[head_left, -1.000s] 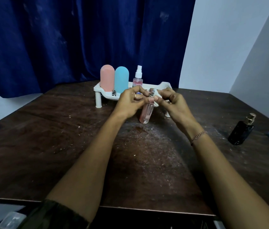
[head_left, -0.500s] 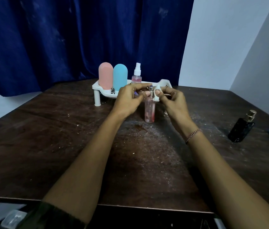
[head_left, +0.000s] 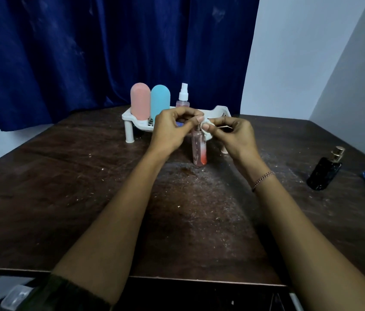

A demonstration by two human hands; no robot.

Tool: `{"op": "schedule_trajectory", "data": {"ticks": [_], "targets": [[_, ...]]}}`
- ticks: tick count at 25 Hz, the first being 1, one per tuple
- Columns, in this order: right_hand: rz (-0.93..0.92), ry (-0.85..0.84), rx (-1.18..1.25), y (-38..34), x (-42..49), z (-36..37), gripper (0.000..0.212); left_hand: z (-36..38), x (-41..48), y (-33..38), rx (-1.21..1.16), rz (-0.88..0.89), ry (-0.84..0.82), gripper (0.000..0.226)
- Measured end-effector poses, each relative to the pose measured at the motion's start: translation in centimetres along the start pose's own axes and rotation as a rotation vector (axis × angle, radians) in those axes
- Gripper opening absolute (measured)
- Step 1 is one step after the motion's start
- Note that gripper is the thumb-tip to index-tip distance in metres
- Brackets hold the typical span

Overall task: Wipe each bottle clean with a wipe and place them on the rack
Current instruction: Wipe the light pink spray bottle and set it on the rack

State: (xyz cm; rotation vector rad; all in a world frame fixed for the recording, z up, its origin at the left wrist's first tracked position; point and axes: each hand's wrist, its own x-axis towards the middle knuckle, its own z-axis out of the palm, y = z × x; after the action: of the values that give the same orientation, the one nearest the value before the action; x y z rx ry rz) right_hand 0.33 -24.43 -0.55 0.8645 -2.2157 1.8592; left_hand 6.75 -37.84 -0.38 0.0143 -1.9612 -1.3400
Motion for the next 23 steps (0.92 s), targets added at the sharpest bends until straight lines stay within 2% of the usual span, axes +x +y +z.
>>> {"op": "schedule_trajectory", "data": {"ticks": [2, 4, 8, 14, 19, 23], "targets": [[0.054, 0.084, 0.111, 0.4, 0.4, -0.5, 0.013, 0.3, -0.1, 0.3, -0.031, -0.010, -0.002, 0.017], [0.062, 0.136, 0.153, 0.6, 0.5, -0.7, 0.019, 0.6, -0.2, 0.4, -0.043, -0.017, -0.005, 0.022], [-0.031, 0.043, 0.007, 0.2, -0.4, 0.3, 0.028, 0.6, 0.1, -0.2, 0.016, -0.002, 0.016, 0.024], [0.001, -0.094, 0.000, 0.1, -0.5, 0.2, 0.039, 0.3, 0.1, -0.7, -0.024, -0.028, 0.072, 0.017], [-0.013, 0.012, -0.086, 0.0, -0.5, -0.3, 0.034, 0.3, -0.1, -0.4, -0.072, -0.022, 0.064, 0.013], [-0.039, 0.026, -0.125, -0.3, -0.7, -0.1, 0.025, 0.4, -0.2, -0.2, -0.062, -0.009, 0.087, 0.014]]}}
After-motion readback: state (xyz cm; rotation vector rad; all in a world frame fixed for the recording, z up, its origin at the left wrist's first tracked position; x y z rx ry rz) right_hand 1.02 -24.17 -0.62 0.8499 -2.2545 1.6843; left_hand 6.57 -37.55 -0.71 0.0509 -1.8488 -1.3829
